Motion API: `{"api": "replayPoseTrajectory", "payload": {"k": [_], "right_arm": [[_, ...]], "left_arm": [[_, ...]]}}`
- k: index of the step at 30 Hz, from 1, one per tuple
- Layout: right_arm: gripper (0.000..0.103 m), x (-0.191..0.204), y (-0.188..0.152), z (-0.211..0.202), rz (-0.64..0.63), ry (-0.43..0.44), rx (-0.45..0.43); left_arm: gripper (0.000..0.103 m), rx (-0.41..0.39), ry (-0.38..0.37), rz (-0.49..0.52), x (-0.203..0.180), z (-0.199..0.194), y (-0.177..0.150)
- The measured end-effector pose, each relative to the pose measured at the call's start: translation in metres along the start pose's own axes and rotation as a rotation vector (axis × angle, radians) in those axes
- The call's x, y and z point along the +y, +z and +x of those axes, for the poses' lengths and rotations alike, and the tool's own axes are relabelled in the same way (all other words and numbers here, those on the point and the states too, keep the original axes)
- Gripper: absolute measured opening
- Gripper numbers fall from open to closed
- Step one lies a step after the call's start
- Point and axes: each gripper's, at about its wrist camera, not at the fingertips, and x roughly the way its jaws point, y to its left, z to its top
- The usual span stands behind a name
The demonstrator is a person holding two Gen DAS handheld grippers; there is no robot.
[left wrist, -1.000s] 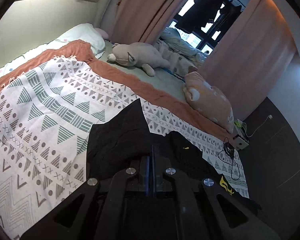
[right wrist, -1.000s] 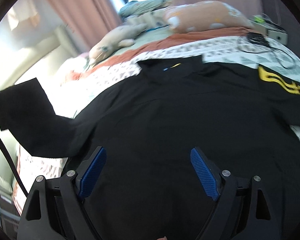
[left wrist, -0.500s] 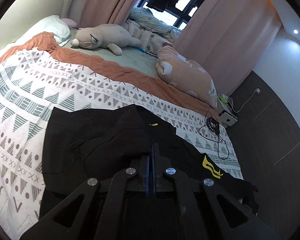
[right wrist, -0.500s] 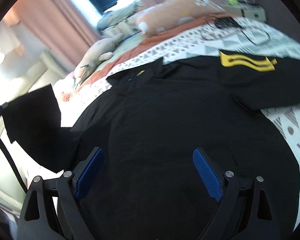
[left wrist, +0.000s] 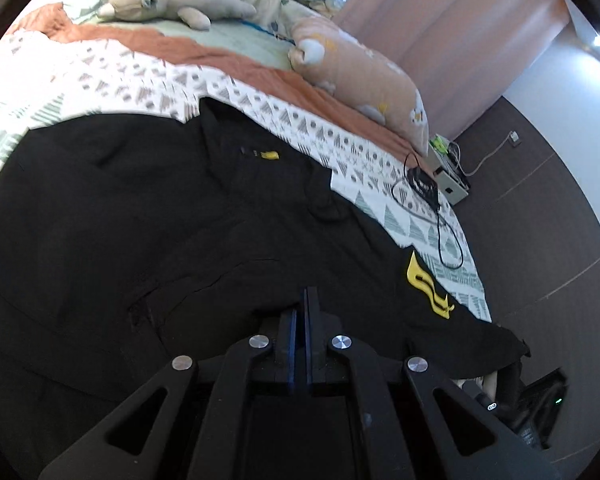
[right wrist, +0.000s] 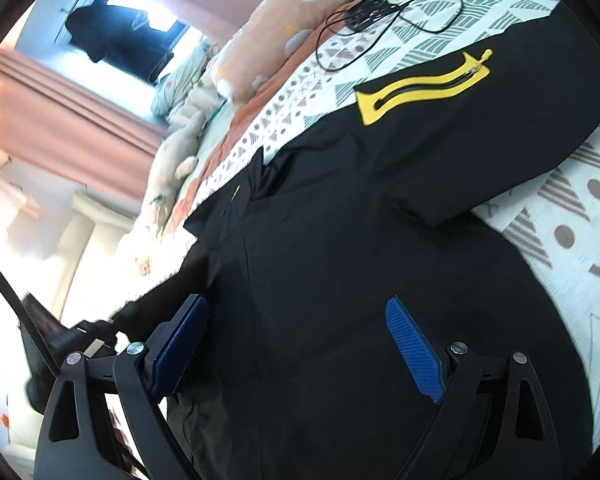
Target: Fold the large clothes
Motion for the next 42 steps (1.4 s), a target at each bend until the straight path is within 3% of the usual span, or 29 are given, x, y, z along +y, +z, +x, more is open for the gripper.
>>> {"api": "replayPoseTrajectory", "payload": {"k": [6, 8, 9, 10, 11, 12, 17, 23, 33, 36, 39, 42], "right_arm": [[0.090, -0.009, 0.003, 0.001, 0.036, 0.000, -0.003], [0.090, -0.010, 0.004, 0.000, 0.045, 0.003, -0.006], [0.090, -0.011, 0.004, -0.001, 0.046, -0.004, -0.015], [0.090, -0.011, 0.006, -0.002, 0.049, -0.003, -0.020], [0.090, -0.012, 0.006, -0.004, 0.051, -0.003, -0.025], [0.090, -0.012, 0.006, -0.005, 0.052, -0.004, -0.029], [0.090, -0.014, 0.004, -0.013, 0.064, -0.005, -0.047], [0.090, -0.004, -0.002, -0.015, 0.037, 0.003, -0.054], [0.090, 0.047, -0.024, 0.005, -0.134, 0.003, -0.010], [0.090, 0.068, -0.031, 0.012, -0.176, 0.046, 0.006], [0.090, 0.088, -0.044, 0.023, -0.275, 0.030, 0.012], [0.090, 0.103, -0.061, 0.041, -0.378, 0.002, 0.038]], "left_arm": [[0.005, 0.062, -0.057, -0.060, -0.002, 0.036, -0.018], [0.012, 0.090, -0.100, -0.087, -0.002, 0.047, -0.024], [0.027, 0.112, -0.137, -0.106, -0.001, 0.053, -0.027], [0.058, 0.139, -0.178, -0.125, -0.001, 0.060, -0.030], [0.077, 0.160, -0.215, -0.145, -0.002, 0.066, -0.035], [0.103, 0.160, -0.242, -0.155, -0.002, 0.067, -0.038], [0.103, 0.136, -0.270, -0.169, -0.008, 0.052, -0.046], [0.103, 0.024, -0.314, -0.179, 0.000, -0.015, -0.054], [0.103, -0.205, -0.153, -0.162, 0.061, -0.121, -0.058], [0.103, -0.251, -0.065, -0.148, 0.085, -0.143, -0.059], [0.103, -0.287, -0.003, -0.166, 0.109, -0.154, -0.064], [0.103, -0.268, 0.000, -0.186, 0.130, -0.157, -0.061]]}}
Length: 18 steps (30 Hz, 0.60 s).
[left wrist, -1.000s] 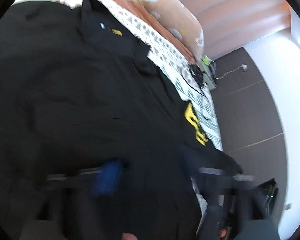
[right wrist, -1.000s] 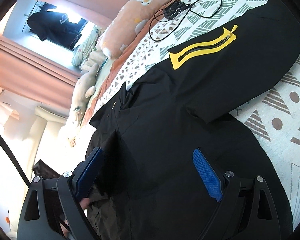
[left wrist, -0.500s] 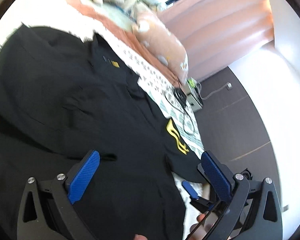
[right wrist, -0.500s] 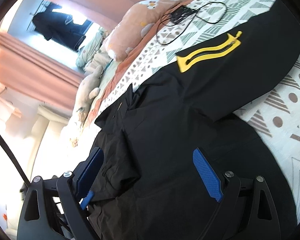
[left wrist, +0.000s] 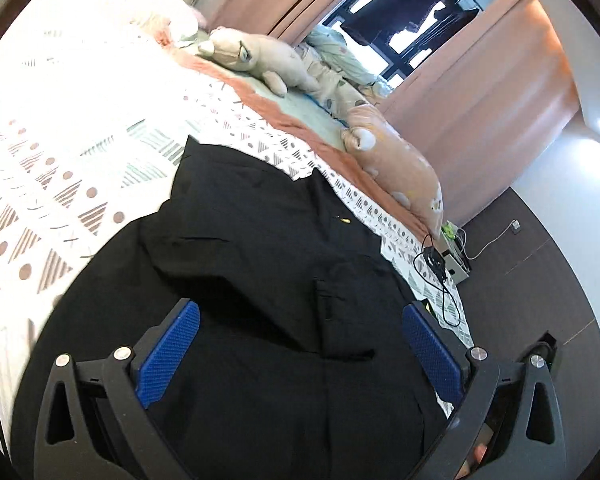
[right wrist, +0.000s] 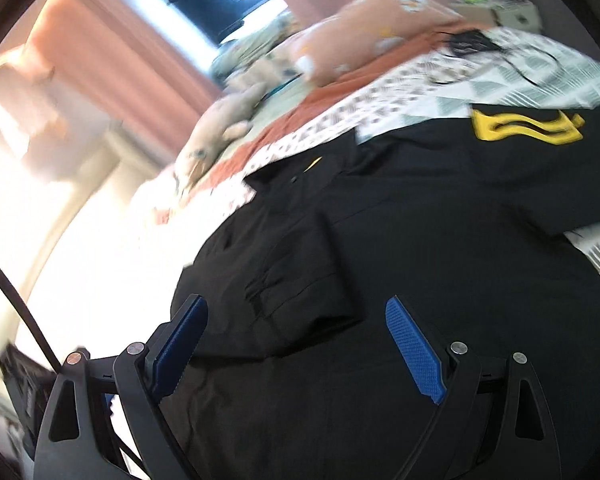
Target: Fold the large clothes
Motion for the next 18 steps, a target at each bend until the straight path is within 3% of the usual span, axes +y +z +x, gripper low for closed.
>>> {"api": "replayPoseTrajectory", "payload": {"k": [10, 18], "right_arm": [[0.090, 0.062, -0.003, 0.072, -0.257, -0.126, 0.085], [0.090, 0.086, -0.009, 0.150, -0.329, -0.271, 0.206]], "left_arm": [[0.102, -0.077, 0.030, -0.051, 0.058, -0.032, 0.026], [0.102, -0.076, 0.064, -0.087, 0.085, -0.037, 0.034]]}}
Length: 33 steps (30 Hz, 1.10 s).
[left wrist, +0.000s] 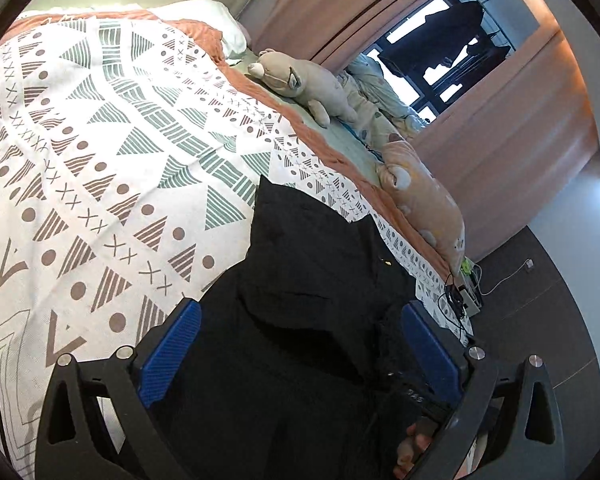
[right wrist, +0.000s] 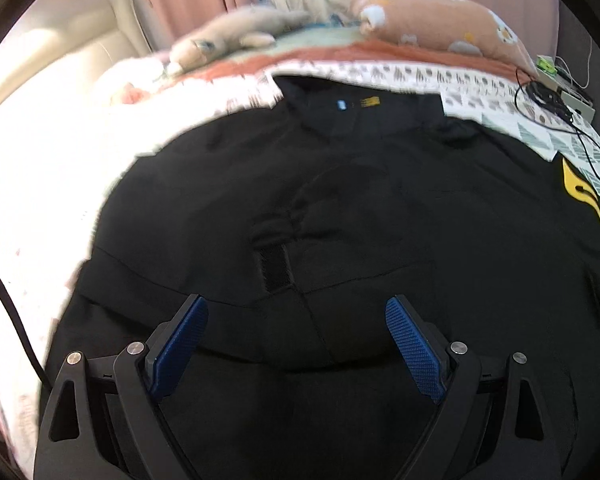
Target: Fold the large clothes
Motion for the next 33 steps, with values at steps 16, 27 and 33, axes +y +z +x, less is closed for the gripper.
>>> {"api": "replayPoseTrajectory", "payload": {"k": [16, 27, 33], "right_arm": [[0.023, -0.113, 0.012, -0.039, 0.313, 0.063, -0.133], [0.068, -0.216, -0.031, -0.043, 0.731, 0.183, -0.142], [0.063, -0.209, -0.023, -0.010, 0.728, 0.278, -0.081]], "left_arm": [[0.102, 0.047, 0.051, 0.030, -0.019, 0.034, -0.017], [0.102, 0.076, 0.118, 0.091, -0.027, 0.052, -0.027], [0.094, 0.100, 0.139, 0.115, -0.027, 0.062, -0.031]]}}
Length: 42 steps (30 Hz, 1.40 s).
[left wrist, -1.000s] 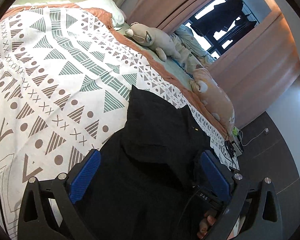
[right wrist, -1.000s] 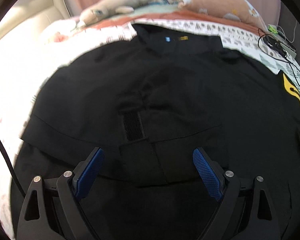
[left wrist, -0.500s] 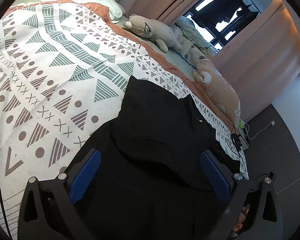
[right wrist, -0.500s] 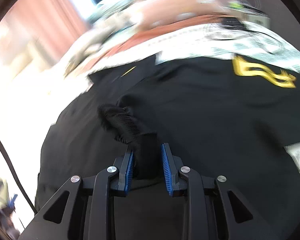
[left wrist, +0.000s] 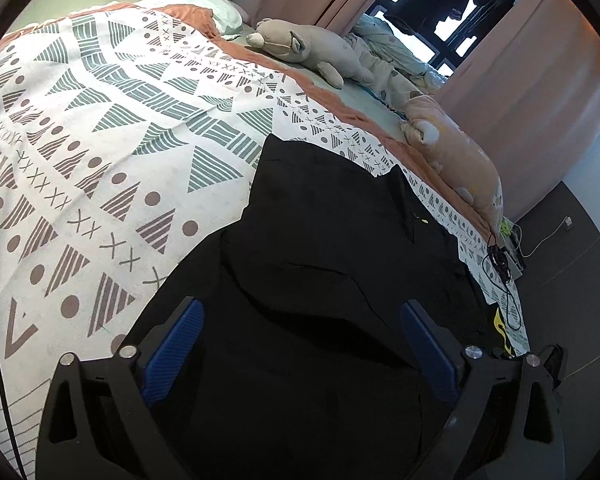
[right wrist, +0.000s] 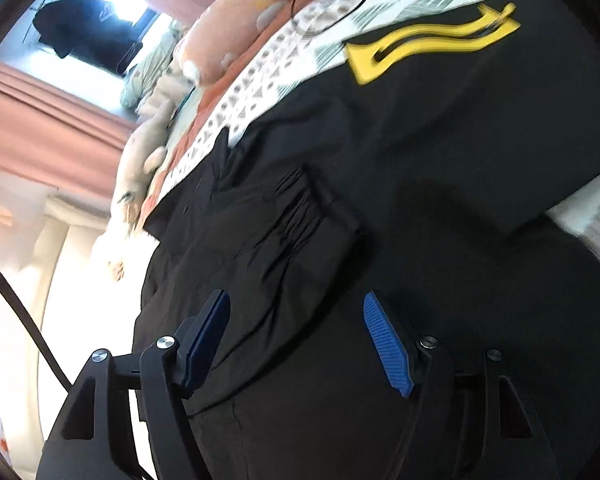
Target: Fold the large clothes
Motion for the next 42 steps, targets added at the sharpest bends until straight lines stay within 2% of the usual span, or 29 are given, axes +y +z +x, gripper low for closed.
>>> {"api": "replayPoseTrajectory", "payload": {"k": [1, 4, 5, 6, 8, 13, 17, 21, 23, 25, 26, 27, 30, 33, 38, 42], "right_arm": [[0.060, 0.001, 0.002, 0.007, -0.005, -0.007, 0.012], [0.039, -0.001, 0.011, 0.024, -0.005, -0.018, 0.022], [0.029, -0.001, 0.016, 0.029, -0.008, -0.028, 0.019], [0.014, -0.002, 0.023, 0.032, -0.008, -0.037, 0.016], [0.002, -0.006, 0.027, 0.033, 0.003, -0.045, -0.001], [0.001, -0.008, 0.005, 0.006, 0.035, -0.059, -0.061], [0.001, -0.013, 0.003, 0.008, 0.058, -0.045, -0.059], [0.003, -0.016, 0.012, 0.020, 0.082, 0.030, -0.011], [0.006, -0.021, 0.012, 0.007, 0.083, 0.049, -0.016], [0.026, -0.022, 0.009, -0.010, 0.071, 0.055, -0.043], [0.053, -0.023, 0.009, -0.019, 0.068, 0.060, -0.060], [0.072, -0.026, 0.008, -0.028, 0.069, 0.062, -0.076], [0.073, -0.035, 0.009, -0.055, 0.073, 0.033, -0.120], [0.073, -0.048, 0.009, -0.083, 0.078, -0.040, -0.176], [0.073, -0.081, 0.012, -0.125, 0.138, -0.127, -0.269], [0.072, -0.104, 0.015, -0.145, 0.187, -0.195, -0.340]], "left_arm": [[0.092, 0.007, 0.001, 0.000, 0.000, 0.002, 0.000], [0.088, 0.011, 0.011, -0.003, 0.002, 0.006, -0.001], [0.087, 0.012, 0.020, -0.003, 0.002, 0.007, 0.000], [0.086, 0.014, 0.026, -0.003, 0.003, 0.009, 0.000], [0.086, 0.017, 0.034, -0.006, 0.004, 0.011, 0.001], [0.086, 0.020, 0.058, 0.003, 0.003, 0.014, 0.000], [0.086, 0.018, 0.072, 0.011, 0.000, 0.014, -0.001], [0.086, -0.014, 0.069, 0.026, -0.006, 0.006, 0.002], [0.086, -0.039, 0.065, 0.036, -0.012, 0.000, 0.002], [0.086, -0.059, 0.047, 0.046, -0.018, -0.006, 0.001], [0.086, -0.063, 0.041, 0.053, -0.021, -0.008, 0.001], [0.086, -0.066, 0.033, 0.062, -0.025, -0.010, 0.000], [0.086, -0.074, 0.013, 0.099, -0.036, -0.015, -0.004], [0.087, -0.097, 0.021, 0.126, -0.047, -0.019, -0.008], [0.096, -0.125, -0.025, 0.147, -0.060, -0.027, -0.013], [0.098, -0.134, -0.038, 0.166, -0.068, -0.029, -0.016]]}}
